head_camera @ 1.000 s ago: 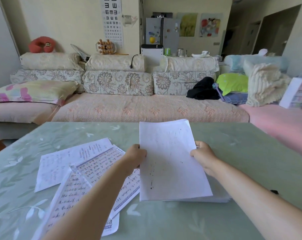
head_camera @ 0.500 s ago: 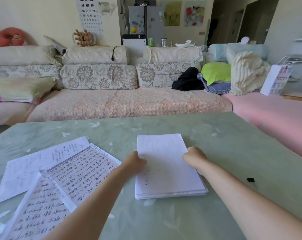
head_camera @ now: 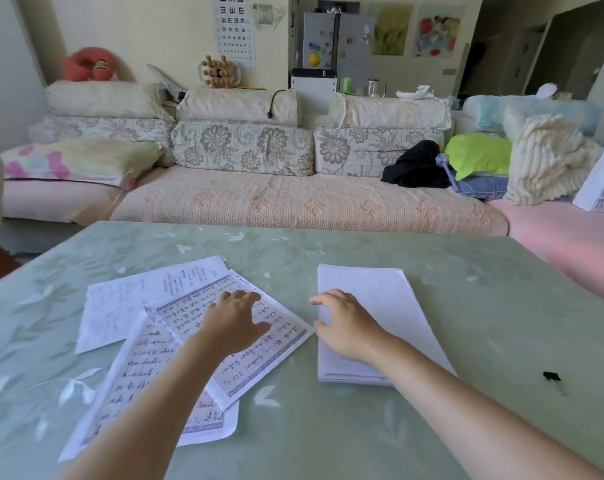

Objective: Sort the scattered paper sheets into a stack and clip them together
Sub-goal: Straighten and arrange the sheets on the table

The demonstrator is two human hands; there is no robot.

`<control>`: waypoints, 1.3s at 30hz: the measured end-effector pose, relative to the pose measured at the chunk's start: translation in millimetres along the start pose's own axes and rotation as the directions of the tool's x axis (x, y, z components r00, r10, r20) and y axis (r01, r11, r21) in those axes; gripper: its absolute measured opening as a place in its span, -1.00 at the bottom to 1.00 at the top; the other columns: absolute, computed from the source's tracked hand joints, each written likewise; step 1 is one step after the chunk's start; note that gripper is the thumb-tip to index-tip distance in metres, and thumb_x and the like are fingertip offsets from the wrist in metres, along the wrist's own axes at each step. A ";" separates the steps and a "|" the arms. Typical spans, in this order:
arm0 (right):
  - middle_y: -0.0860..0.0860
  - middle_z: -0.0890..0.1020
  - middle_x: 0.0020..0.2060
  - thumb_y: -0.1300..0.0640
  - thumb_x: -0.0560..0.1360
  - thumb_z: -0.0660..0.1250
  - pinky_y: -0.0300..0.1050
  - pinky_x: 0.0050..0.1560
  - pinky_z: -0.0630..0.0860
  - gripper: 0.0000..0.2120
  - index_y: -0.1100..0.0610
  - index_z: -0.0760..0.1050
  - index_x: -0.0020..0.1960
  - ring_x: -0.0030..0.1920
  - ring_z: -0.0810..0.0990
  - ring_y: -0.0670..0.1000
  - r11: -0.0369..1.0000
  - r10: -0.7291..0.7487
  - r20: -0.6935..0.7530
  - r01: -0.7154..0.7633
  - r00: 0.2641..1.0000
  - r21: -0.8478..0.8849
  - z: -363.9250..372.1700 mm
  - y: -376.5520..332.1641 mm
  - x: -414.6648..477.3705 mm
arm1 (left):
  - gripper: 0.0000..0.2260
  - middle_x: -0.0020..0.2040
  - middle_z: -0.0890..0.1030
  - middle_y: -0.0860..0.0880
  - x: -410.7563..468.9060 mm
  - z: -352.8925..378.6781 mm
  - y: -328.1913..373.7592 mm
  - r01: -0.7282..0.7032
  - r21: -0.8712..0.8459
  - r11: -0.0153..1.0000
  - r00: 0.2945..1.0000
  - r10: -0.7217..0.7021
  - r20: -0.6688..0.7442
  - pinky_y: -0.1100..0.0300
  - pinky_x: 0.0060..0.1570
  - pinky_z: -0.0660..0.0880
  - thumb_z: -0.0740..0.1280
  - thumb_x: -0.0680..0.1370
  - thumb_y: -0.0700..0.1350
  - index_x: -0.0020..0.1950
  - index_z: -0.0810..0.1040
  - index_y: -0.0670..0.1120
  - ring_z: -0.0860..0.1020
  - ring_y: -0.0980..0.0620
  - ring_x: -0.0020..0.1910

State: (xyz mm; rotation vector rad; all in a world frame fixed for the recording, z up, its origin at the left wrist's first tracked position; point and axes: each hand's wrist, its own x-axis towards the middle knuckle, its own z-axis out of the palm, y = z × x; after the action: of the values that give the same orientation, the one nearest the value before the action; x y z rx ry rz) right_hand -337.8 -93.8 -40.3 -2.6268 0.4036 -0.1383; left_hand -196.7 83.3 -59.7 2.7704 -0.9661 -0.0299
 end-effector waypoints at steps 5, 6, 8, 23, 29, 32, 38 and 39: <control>0.03 0.38 0.43 -0.01 0.54 0.29 -0.07 0.41 0.30 -0.49 0.01 0.36 0.47 0.46 0.29 0.06 0.998 0.062 0.117 -0.062 0.991 0.000 39.2 -54.2 30.2 | -0.21 0.52 0.26 0.02 -18.4 -3.2 -63.4 0.136 0.068 0.988 0.990 -0.138 0.017 -0.12 0.41 0.23 0.23 0.42 0.45 0.53 0.21 0.06 0.21 -0.06 0.49; 0.05 0.37 0.42 -0.08 0.51 0.32 -0.04 0.40 0.31 -0.44 0.01 0.34 0.47 0.46 0.27 0.08 0.994 0.112 0.115 -0.109 0.987 -0.031 45.2 -61.0 37.8 | -0.19 0.52 0.26 0.00 -21.9 -5.0 -76.3 0.177 0.077 0.981 0.984 -0.178 0.012 -0.14 0.40 0.24 0.22 0.41 0.46 0.54 0.20 0.05 0.22 -0.07 0.49; 0.05 0.36 0.40 -0.31 0.39 0.37 0.04 0.34 0.34 -0.25 0.01 0.31 0.46 0.45 0.25 0.10 0.966 0.232 0.086 -0.220 0.969 -0.136 55.5 -70.9 51.6 | -0.17 0.51 0.27 -0.03 -28.1 -8.6 -103.1 0.285 0.074 0.956 0.957 -0.288 0.025 -0.17 0.35 0.29 0.23 0.40 0.46 0.53 0.19 0.03 0.23 -0.10 0.47; 0.00 0.65 -0.08 -0.19 0.20 0.61 -0.15 -0.13 0.55 -0.41 0.12 0.50 0.04 -0.10 0.64 0.03 0.909 0.416 0.104 -0.411 0.903 -0.070 70.5 -87.2 80.7 | -0.75 -0.10 0.52 -0.09 -51.0 -31.4 -153.7 0.579 -0.376 0.724 0.806 -0.577 0.131 0.20 -0.40 0.35 0.41 0.48 -0.05 -0.03 0.41 -0.15 0.48 -0.01 -0.24; 0.13 0.72 -0.14 0.01 0.33 0.57 -0.19 -0.24 0.50 -0.65 0.24 0.64 -0.04 -0.20 0.68 0.02 0.903 0.375 0.125 -0.393 0.918 0.173 74.9 -73.0 65.5 | -0.70 -0.38 0.54 -0.10 -49.6 -32.0 -137.0 0.564 -0.680 0.468 0.810 -0.474 0.346 0.21 -0.38 0.36 0.45 0.48 0.03 -0.18 0.52 -0.20 0.41 -0.02 -0.46; 0.12 0.71 -0.20 0.11 0.30 0.61 -0.19 -0.23 0.46 -0.70 0.25 0.54 -0.23 -0.24 0.67 0.04 0.895 0.364 0.173 -0.395 0.915 0.206 70.9 -68.3 56.7 | -0.85 -0.12 0.68 -0.13 -49.8 -32.2 -130.0 0.514 -0.713 0.477 0.840 -0.448 0.306 0.14 -0.24 0.57 0.47 0.46 -0.16 -0.04 0.56 -0.13 0.60 -0.04 -0.25; 0.04 0.47 0.37 0.02 0.39 0.56 -0.11 0.08 0.45 -0.22 0.12 0.29 0.50 0.31 0.49 0.09 0.801 0.330 0.171 -0.371 0.929 0.470 59.4 -74.9 60.5 | -0.69 -0.02 0.69 -0.05 -45.5 -40.7 -134.6 0.328 -0.863 0.385 0.897 -0.412 0.157 0.07 -0.10 0.59 0.37 0.48 -0.39 0.10 0.53 -0.04 0.65 -0.05 -0.06; 0.04 0.49 0.35 -0.03 0.39 0.55 -0.08 0.08 0.47 -0.22 0.12 0.28 0.49 0.28 0.51 0.09 0.760 0.322 0.157 -0.354 0.933 0.545 58.9 -77.8 64.5 | -0.67 -0.04 0.69 -0.06 -44.7 -41.8 -137.0 0.292 -0.888 0.355 0.912 -0.383 0.146 0.04 -0.07 0.61 0.35 0.48 -0.41 0.10 0.53 -0.04 0.66 -0.06 -0.05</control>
State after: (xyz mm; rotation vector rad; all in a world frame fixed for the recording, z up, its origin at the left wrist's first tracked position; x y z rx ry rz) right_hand -246.5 -21.9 -53.8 -1.9259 0.6947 -0.0531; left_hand -144.2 223.4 -48.5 1.8240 -0.1545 -0.3772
